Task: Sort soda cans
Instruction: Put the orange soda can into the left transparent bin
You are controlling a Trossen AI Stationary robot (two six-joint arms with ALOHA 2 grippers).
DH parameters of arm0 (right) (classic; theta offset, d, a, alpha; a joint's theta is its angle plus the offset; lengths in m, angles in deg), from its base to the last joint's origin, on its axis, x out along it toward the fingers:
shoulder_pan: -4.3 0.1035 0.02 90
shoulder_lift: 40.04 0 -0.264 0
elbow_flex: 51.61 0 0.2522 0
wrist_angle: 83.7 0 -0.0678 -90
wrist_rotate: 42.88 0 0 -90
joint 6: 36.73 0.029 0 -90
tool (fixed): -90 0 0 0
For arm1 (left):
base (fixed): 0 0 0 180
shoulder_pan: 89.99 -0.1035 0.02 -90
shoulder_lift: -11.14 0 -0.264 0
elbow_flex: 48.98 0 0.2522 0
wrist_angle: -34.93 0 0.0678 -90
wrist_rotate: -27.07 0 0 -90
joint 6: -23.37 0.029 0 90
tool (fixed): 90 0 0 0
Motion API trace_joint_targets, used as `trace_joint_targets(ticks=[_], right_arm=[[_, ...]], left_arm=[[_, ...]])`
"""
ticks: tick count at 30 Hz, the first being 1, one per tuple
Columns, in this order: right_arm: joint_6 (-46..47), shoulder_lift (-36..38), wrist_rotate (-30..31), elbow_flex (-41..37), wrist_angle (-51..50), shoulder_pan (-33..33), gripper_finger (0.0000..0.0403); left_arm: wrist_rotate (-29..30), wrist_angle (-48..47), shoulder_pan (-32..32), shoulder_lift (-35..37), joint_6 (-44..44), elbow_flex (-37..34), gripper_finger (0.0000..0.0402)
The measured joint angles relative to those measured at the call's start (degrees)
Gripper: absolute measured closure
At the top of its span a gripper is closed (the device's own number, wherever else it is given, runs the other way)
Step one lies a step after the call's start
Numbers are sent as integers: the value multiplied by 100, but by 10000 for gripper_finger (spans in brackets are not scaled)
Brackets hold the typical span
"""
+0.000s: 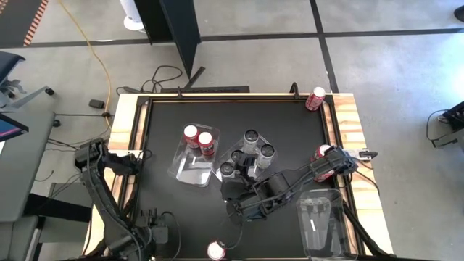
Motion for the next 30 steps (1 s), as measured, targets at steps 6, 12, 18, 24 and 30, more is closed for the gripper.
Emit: trace_joint_targets(ticks=[6,12,18,24,30], right_arm=[[302,199,172,0,-301,107,86],[580,322,292,2,-661,239,86],[1052,363,329,0,-1300,326,86],[1633,363,318,0,-1809,422,86],[1775,435,250,0,-1818,634,86]], left_arm=[[175,-702,-318,448,352,4,107],[630,-1387,-839,1100,819,9,107],[1006,-1885,-1622,1868,1423,11,107],[1240,-2055,-2667,2511,2402,13,107],[1241,-2026,-4051,2833,3645,17,107]])
